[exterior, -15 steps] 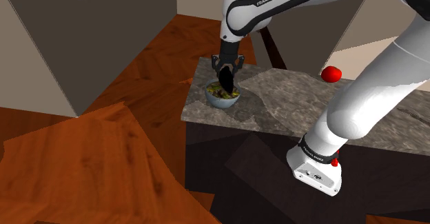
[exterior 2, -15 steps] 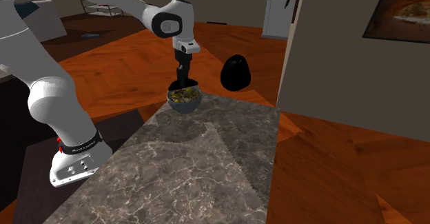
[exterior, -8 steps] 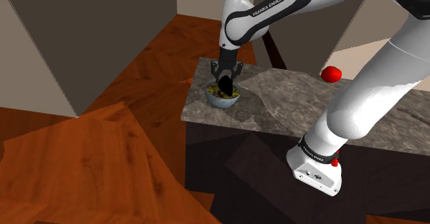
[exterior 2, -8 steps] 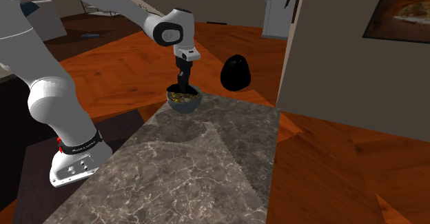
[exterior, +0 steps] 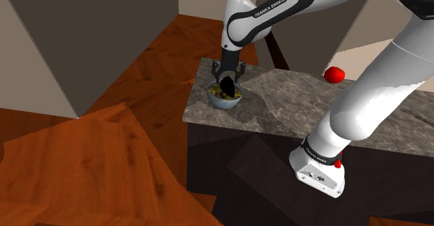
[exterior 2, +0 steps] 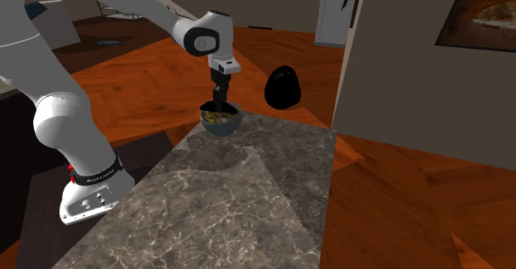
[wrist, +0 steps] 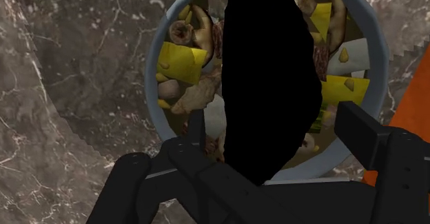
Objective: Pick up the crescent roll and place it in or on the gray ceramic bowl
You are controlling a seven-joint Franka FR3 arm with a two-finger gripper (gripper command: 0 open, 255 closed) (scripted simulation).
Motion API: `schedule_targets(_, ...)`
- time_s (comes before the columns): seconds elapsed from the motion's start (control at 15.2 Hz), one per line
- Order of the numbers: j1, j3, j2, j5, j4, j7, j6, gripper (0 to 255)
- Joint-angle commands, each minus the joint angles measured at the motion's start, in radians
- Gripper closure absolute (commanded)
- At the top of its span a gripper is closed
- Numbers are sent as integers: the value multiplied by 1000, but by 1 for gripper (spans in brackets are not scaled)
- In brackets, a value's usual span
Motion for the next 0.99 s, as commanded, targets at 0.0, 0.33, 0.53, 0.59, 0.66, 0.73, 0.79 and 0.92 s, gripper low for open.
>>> schedule_targets(0.0,0,0,0,0,0,0,0,0)
schedule_targets(0.33,-1,-1,-32,-1,38,0,-71,0)
schedule_targets(0.53,-2,-3,-57,-2,76,0,-134,0)
schedule_targets(0.59,-2,-3,-57,-2,76,0,-134,0)
schedule_targets(0.66,-2,-3,-57,-2,76,0,-134,0)
schedule_targets(0.73,-2,-3,-57,-2,76,0,-134,0)
schedule_targets(0.79,-2,-3,-57,-2,76,0,-134,0)
schedule_targets(0.92,-2,-3,-57,-2,76,0,-134,0)
